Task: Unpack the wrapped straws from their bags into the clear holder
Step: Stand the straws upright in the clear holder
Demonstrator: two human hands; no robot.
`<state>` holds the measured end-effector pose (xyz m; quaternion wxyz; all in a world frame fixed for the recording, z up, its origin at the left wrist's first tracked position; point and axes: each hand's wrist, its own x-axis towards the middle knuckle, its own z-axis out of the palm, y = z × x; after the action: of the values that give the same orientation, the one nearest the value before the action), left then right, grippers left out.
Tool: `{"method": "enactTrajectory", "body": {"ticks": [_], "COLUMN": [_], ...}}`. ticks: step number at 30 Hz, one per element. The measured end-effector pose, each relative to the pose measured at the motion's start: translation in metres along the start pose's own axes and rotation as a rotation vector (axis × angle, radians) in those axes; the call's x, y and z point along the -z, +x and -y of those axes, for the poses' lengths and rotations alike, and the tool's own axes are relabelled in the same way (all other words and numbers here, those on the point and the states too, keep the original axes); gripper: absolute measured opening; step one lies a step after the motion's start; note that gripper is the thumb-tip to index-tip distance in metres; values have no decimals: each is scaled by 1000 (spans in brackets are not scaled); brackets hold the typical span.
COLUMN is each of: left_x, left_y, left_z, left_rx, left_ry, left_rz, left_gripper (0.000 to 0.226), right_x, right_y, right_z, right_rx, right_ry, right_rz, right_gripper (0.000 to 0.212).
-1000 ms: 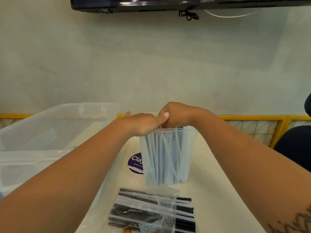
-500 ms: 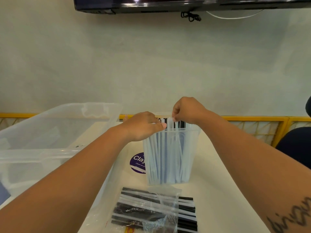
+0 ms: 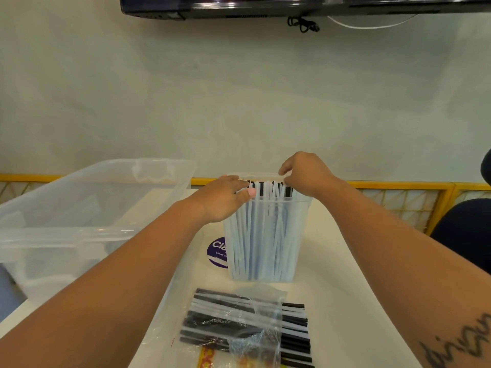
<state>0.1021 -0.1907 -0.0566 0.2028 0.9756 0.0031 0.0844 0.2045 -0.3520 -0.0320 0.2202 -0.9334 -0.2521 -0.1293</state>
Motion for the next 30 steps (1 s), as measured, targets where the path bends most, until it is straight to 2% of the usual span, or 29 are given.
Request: {"method": "enactTrajectory", "body": {"ticks": [4, 10, 13, 16, 21, 24, 27, 30], "left_x": [-8, -19, -43, -82, -131, -141, -151, -160], "left_y": [-7, -51, -90, -128, -164, -175, -182, -187], "left_z": [-3, -9, -12, -7, 5, 7, 8, 9], "left_rx": [-7, 58, 40, 67, 219, 261, 283, 279], "left_ry": [-1, -97, -181, -238, -90, 14, 40, 105], "left_rz": [-40, -163, -173, -71, 136, 161, 165, 153], "left_gripper": [53, 60, 60, 60, 56, 54, 53, 53], "right_x": [10, 6, -10, -31, -69, -86, -102, -114], "right_y": [-31, -100, -140, -178, -224, -240, -253, -261], "right_z": [4, -9, -15, -17, -21, -21, -20, -21], "right_rx": [1, -20, 50, 84, 38, 38, 41, 45], "right_ry": [199, 276, 181, 96, 48, 83, 85, 73], "right_rz": [-131, -222, -159, -38, 200, 231, 270, 266], "right_gripper": [27, 31, 36, 43, 51, 55, 70, 62]}}
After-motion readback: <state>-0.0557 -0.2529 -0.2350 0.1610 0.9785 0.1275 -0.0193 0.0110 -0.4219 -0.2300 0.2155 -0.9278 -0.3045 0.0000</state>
